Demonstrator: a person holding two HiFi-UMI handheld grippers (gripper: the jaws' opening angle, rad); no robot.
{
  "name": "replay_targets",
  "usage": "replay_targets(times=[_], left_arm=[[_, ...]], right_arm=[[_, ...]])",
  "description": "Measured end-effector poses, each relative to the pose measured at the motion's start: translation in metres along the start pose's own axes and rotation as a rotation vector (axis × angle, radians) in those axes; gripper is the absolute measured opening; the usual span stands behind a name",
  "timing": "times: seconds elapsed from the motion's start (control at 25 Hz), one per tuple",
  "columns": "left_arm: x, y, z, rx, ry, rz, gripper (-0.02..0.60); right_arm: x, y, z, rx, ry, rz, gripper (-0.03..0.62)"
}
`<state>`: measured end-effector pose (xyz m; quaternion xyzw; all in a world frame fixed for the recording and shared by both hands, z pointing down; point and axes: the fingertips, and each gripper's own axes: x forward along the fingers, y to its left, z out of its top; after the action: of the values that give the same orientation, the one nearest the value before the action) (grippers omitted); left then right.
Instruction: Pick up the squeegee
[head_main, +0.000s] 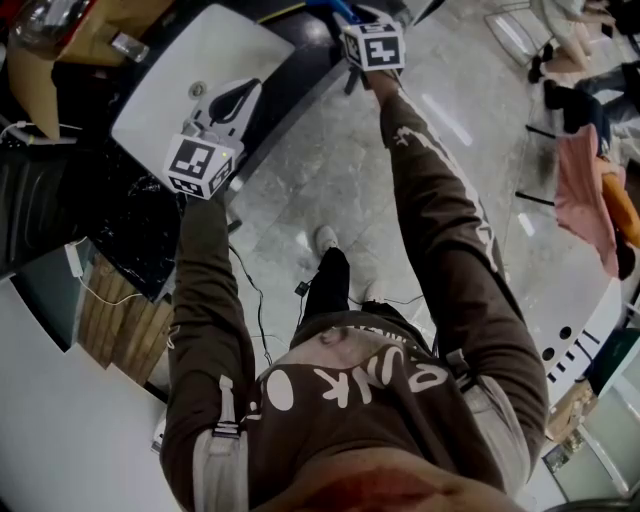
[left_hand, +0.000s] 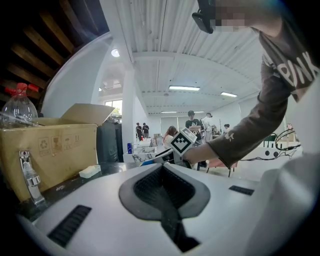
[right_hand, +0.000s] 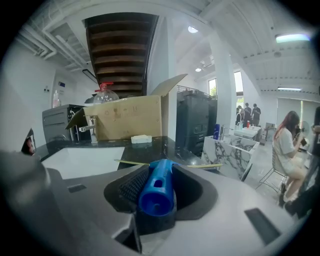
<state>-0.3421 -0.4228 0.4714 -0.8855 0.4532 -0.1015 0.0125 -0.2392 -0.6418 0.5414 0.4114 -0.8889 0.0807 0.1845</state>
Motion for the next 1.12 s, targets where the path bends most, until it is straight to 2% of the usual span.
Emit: replay_targets(times=[1.12], left_arm=[[-0.012,-0.058,0.044,0.055,-0.028,0.002,0.002]], right_arm=[[-0.089,-0.002,0.050,-0.015,-0.158,0.013,0.155]])
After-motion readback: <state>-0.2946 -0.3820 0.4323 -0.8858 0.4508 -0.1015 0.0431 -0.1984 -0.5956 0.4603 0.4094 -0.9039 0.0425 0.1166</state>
